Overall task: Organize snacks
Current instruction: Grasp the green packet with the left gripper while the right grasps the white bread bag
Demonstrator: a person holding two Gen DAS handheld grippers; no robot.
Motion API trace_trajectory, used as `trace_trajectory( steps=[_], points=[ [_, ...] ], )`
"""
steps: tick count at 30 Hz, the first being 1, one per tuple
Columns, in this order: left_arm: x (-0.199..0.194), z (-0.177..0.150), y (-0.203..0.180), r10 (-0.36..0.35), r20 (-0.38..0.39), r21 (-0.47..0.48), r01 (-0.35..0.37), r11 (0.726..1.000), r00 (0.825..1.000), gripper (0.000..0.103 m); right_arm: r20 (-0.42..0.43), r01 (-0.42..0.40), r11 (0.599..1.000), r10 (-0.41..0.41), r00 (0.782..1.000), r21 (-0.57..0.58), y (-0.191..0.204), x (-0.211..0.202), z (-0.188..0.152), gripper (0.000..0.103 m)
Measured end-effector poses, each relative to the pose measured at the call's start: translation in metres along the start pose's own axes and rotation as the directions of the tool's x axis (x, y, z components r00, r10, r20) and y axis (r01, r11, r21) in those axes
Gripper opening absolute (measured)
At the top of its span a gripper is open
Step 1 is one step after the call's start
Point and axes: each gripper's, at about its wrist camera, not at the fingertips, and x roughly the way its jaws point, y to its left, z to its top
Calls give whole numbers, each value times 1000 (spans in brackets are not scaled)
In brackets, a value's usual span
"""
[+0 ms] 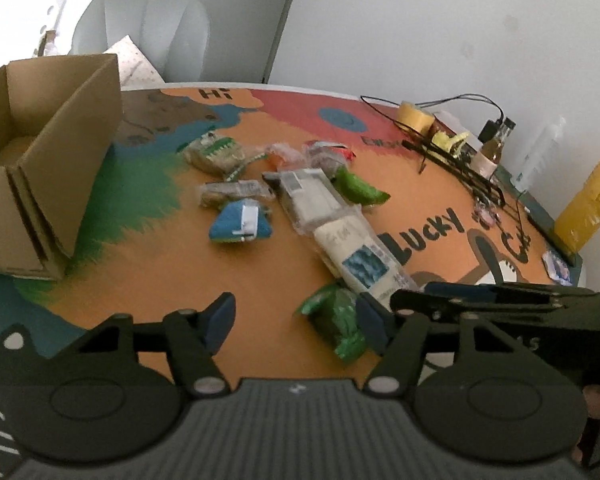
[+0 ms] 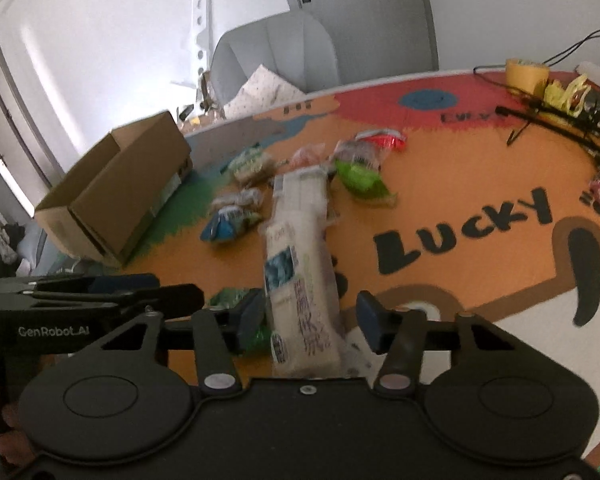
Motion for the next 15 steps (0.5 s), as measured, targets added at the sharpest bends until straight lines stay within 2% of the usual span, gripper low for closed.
trace_trajectory(
  steps=[6,15],
  points=[
    [8,-1,-3,-3,-17,1,3,1000,1000,66,-14,0,1000,0,1000,6,-4,5,-5,32],
    [28,2,-15,-10,-48,10,10,1000,999,66,-3,29,999,-29,1000,28,-19,-1,-5,30]
  ],
)
